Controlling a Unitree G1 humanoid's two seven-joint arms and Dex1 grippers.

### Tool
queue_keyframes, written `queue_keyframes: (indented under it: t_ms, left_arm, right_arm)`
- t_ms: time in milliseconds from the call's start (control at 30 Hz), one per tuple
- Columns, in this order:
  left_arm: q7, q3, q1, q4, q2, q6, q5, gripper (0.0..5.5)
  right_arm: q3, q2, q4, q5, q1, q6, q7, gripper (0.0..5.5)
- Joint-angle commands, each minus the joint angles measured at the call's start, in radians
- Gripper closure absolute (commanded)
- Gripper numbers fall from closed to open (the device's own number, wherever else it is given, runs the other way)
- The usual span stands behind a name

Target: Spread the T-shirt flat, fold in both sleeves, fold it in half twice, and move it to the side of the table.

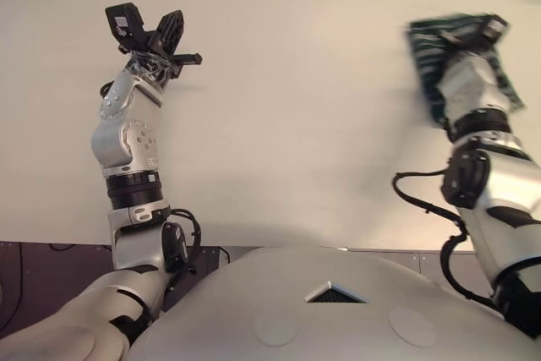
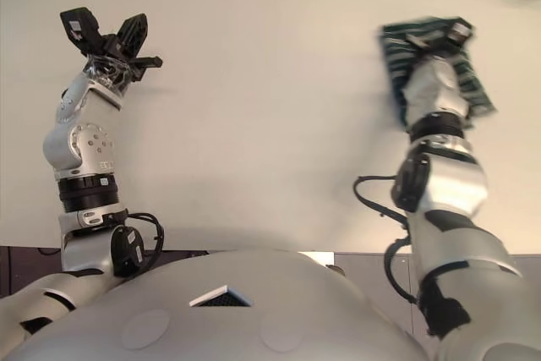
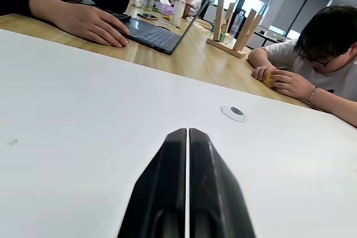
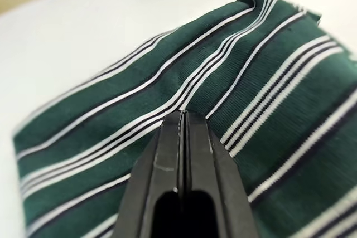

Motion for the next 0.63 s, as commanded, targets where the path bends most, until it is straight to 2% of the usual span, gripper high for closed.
queue_keyframes:
  t_ms: [33,167,300,467,633]
  left_arm:
    - [0.071,-0.019,0.030,0.007,0.027,-0.111,0.126,5.48]
    - [0.164,-0.070,0.087,-0.036,-0.001,-0.263,0.278,5.48]
    - [0.237,-0.109,0.135,-0.062,-0.060,-0.357,0.349,5.48]
    - [0.282,-0.115,0.152,-0.057,-0.129,-0.362,0.342,5.48]
    - [0.281,-0.113,0.107,-0.006,-0.136,-0.374,0.344,5.48]
  right_arm:
    - [0.070,0.074,-0.039,-0.086,0.032,-0.085,-0.002,5.50]
    - [0.219,0.166,-0.359,-0.209,0.043,-0.259,0.044,5.50]
    - [0.309,0.233,-0.591,-0.267,0.100,-0.263,0.079,5.50]
    - [0.333,0.271,-0.665,-0.285,0.173,-0.218,0.097,5.50]
    - [0.326,0.275,-0.635,-0.290,0.172,-0.209,0.107,5.50]
